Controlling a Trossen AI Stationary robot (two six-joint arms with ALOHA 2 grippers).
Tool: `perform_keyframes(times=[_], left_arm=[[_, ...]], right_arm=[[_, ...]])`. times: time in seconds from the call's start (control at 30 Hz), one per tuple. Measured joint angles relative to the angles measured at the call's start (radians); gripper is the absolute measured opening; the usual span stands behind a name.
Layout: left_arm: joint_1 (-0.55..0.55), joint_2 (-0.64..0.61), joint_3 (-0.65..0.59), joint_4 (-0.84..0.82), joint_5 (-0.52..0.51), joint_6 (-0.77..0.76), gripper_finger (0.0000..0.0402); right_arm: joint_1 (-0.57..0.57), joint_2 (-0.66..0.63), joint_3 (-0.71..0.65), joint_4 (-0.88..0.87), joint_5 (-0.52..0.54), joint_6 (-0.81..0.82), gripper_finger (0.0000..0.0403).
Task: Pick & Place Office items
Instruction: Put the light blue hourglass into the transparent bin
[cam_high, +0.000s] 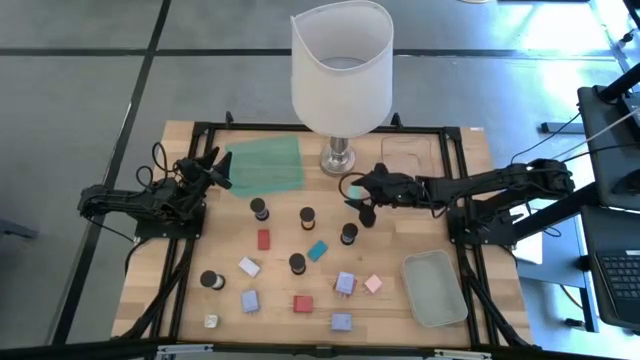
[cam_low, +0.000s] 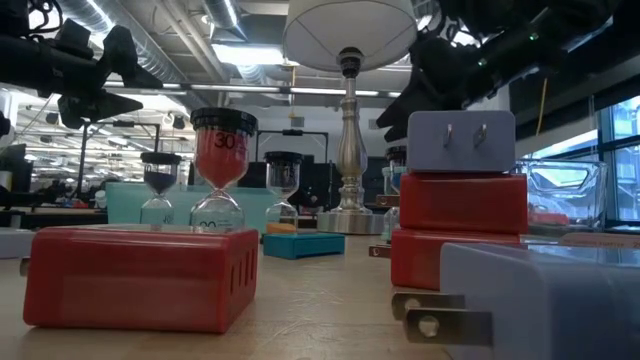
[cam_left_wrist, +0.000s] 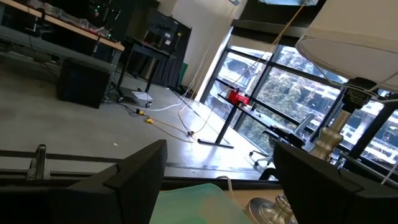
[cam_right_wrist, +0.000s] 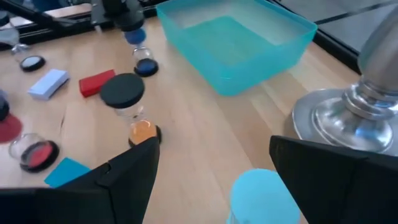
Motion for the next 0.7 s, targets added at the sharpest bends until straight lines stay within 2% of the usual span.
perform_keyframes(times=[0.17, 0.3, 0.47, 0.7], left_arm=[[0.0, 0.0, 0.0, 0.0, 0.0, 0.0, 0.029], [0.0, 0.0, 0.0, 0.0, 0.0, 0.0, 0.029], [0.0, 0.0, 0.0, 0.0, 0.0, 0.0, 0.029], [0.0, 0.0, 0.0, 0.0, 0.0, 0.0, 0.029]], right_arm=[[-0.007, 0.0, 0.0, 0.0, 0.009, 0.001, 0.0354], [-0.007, 0.0, 0.0, -0.036, 0.068, -0.045, 0.0394], [-0.007, 0.007, 0.0, -0.096, 0.087, -0.228, 0.0378], [-0.018, 0.053, 0.0, -0.098, 0.112, -0.227, 0.0376]])
